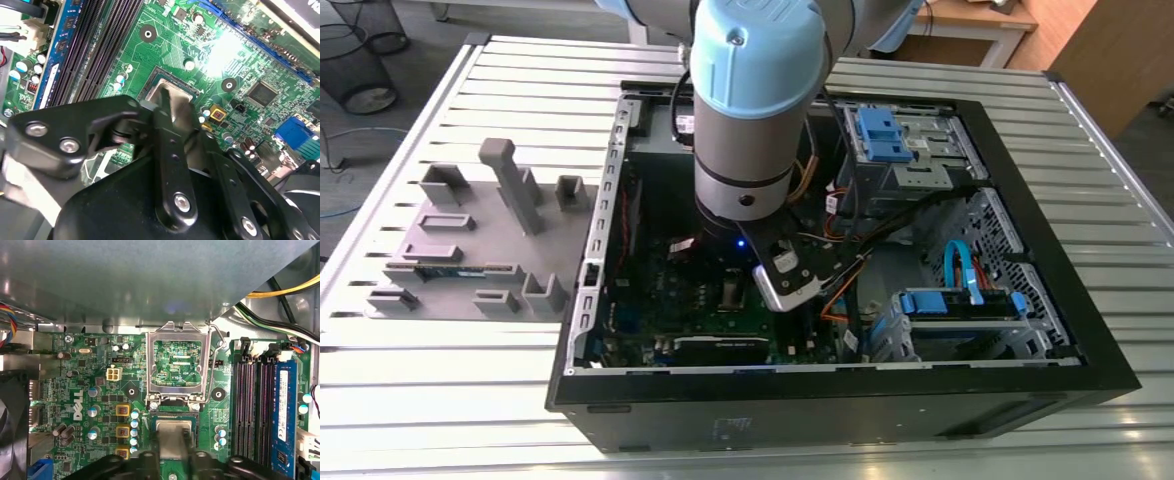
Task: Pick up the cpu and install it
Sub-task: 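Place the cpu into insertion slot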
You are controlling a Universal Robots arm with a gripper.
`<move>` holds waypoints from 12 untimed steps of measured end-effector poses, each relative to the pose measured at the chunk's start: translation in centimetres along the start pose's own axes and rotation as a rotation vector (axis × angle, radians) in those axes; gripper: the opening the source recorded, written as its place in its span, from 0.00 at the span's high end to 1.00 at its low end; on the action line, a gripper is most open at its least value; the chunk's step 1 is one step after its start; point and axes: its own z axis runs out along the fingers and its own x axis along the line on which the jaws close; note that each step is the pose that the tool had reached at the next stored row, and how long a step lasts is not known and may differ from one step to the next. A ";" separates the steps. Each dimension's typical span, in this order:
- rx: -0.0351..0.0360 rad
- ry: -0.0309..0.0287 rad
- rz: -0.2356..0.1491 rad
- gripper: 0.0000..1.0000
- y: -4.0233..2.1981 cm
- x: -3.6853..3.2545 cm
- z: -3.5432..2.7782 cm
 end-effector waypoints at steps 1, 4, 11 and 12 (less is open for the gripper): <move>0.0000 0.0000 0.000 0.75 0.00 0.00 -0.01; 0.0000 0.0000 0.000 0.87 0.00 0.00 -0.03; 0.0001 0.0000 0.008 0.89 0.00 0.00 -0.06; 0.0001 -0.0001 0.020 0.89 -0.01 0.00 -0.03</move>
